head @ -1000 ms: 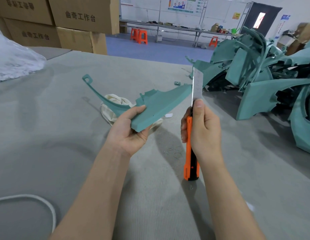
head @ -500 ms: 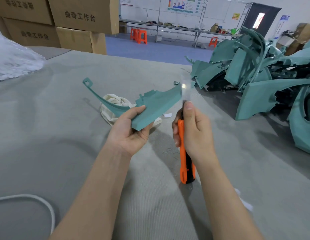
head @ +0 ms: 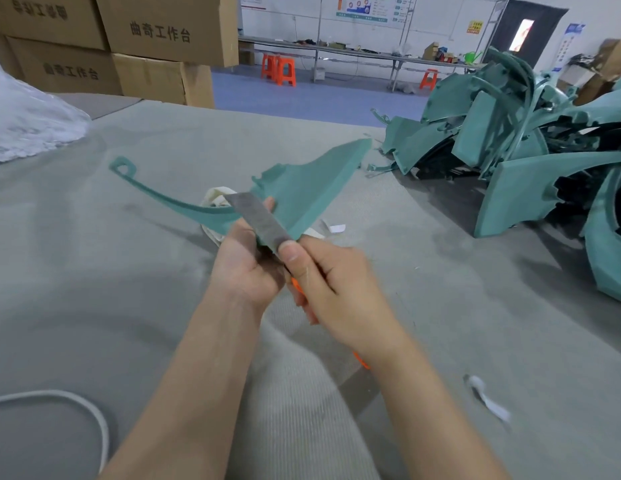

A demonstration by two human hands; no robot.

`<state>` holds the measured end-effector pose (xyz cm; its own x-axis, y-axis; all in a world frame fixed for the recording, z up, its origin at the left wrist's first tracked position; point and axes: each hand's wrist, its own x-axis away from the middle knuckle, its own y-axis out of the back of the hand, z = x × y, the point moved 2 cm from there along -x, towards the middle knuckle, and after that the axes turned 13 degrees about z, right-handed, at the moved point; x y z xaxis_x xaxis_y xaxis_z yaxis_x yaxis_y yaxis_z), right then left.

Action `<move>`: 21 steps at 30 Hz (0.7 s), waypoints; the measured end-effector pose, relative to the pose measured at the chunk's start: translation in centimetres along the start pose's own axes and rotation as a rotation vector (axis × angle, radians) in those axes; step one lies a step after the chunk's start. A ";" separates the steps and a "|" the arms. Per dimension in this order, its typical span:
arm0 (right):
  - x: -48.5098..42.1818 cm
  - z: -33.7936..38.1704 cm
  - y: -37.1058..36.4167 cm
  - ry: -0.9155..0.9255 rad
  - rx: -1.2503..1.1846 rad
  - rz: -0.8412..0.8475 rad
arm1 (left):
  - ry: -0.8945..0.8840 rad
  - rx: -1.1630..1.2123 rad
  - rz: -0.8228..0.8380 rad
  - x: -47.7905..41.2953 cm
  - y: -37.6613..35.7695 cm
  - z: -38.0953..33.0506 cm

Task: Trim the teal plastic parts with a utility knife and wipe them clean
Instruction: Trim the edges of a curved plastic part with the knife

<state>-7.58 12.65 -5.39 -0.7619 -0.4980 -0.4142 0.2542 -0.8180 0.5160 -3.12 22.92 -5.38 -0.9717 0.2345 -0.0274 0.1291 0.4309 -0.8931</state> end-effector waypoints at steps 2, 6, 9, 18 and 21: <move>0.1 -0.1 0.5 -0.060 -0.073 -0.016 | -0.096 0.020 -0.042 -0.2 0.1 -0.2; 0.2 -0.6 2.5 -0.256 -0.276 -0.233 | -0.302 0.046 -0.040 -0.1 0.1 -0.3; 0.2 -1.0 3.0 -0.351 -0.454 -0.254 | -0.318 -0.149 -0.067 0.0 0.0 0.1; 0.1 -2.2 3.6 -0.372 -0.651 -0.392 | -0.216 -0.494 0.080 0.1 -1.0 1.5; 0.4 -2.3 4.4 -0.348 -0.656 -0.486 | -0.172 -0.505 0.133 0.3 -0.8 1.1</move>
<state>-5.38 8.17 -5.01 -0.9854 -0.0242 -0.1687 0.0641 -0.9698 -0.2354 -3.74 21.66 -5.14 -0.9534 0.1875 -0.2362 0.2904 0.7818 -0.5517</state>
